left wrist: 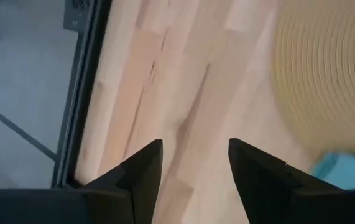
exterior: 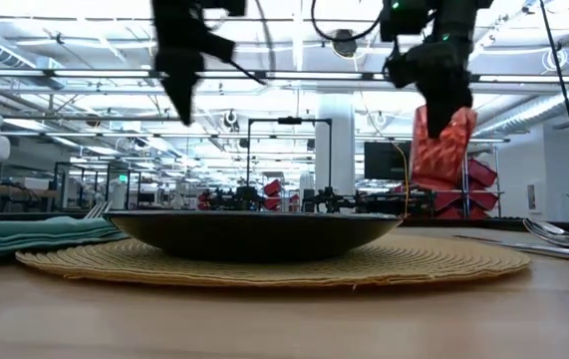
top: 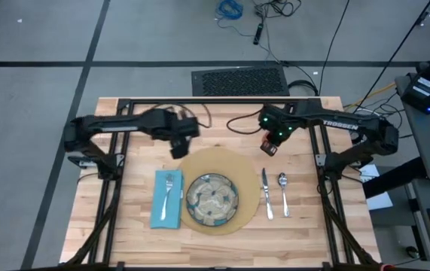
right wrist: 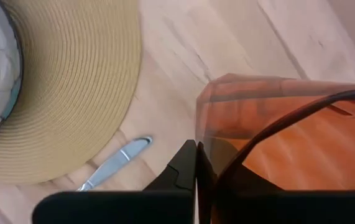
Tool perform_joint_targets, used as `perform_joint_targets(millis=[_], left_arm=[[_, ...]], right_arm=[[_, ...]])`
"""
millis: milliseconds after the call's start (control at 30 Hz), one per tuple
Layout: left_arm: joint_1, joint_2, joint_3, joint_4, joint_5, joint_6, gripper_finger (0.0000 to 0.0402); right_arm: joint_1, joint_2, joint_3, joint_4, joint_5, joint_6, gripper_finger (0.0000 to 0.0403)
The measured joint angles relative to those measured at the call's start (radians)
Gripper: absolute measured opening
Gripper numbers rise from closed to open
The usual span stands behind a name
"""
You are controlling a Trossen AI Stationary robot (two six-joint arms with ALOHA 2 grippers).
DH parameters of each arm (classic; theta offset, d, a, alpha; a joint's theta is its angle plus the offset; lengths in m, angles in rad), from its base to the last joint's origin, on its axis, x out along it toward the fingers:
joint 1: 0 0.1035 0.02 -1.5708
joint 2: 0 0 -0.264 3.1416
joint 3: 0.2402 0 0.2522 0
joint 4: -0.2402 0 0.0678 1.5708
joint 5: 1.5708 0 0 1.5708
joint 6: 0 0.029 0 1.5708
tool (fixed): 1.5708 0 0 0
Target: Set table place
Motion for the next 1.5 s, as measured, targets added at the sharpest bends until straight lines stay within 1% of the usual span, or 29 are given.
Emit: perform_joint_targets(millis=[100,233,333,433,700,767,900,967,1133,1233,1500], left_arm=[[-0.001,-0.133,-0.08,-0.009,0.0,-0.061,0.0171],[0.0,-0.303,-0.194,0.046,0.0,-0.151,0.0171],[-0.001,-0.385,-0.27,0.126,0.008,-0.159,0.0171],[-0.001,-0.428,-0.318,0.175,0.028,-0.16,0.0171],[0.0,-0.433,-0.362,0.186,0.031,-0.158,0.0171],[0.0,-0.433,-0.374,0.192,0.031,-0.15,0.0171],[0.0,-0.433,-0.38,0.193,0.031,-0.15,0.0171],[-0.001,-0.433,-0.38,0.195,0.031,-0.147,0.0171],[0.0,-0.433,-0.38,0.196,0.031,-0.132,0.0171],[-0.001,-0.433,-0.38,0.198,0.031,-0.131,0.0171],[-0.001,-0.433,-0.381,0.2,0.031,-0.126,0.0171]], right_arm=[[0.0,0.057,0.0,0.036,-0.007,-0.049,0.0],[0.0,0.127,0.0,0.064,-0.007,-0.096,0.0],[0.004,0.173,0.023,0.067,-0.004,-0.118,0.0],[0.014,0.22,0.062,0.072,0.001,-0.134,0.0],[0.083,0.347,0.196,0.03,0.002,-0.138,0.0],[0.099,0.375,0.227,-0.009,0.0,-0.137,0.0],[0.108,0.408,0.262,-0.021,-0.009,-0.138,0.0],[0.102,0.412,0.267,-0.035,-0.03,-0.136,0.0],[0.095,0.423,0.268,-0.021,-0.035,-0.134,0.0],[0.093,0.428,0.268,-0.009,-0.06,-0.132,0.0],[0.091,0.449,0.267,-0.002,-0.056,-0.13,0.0]])
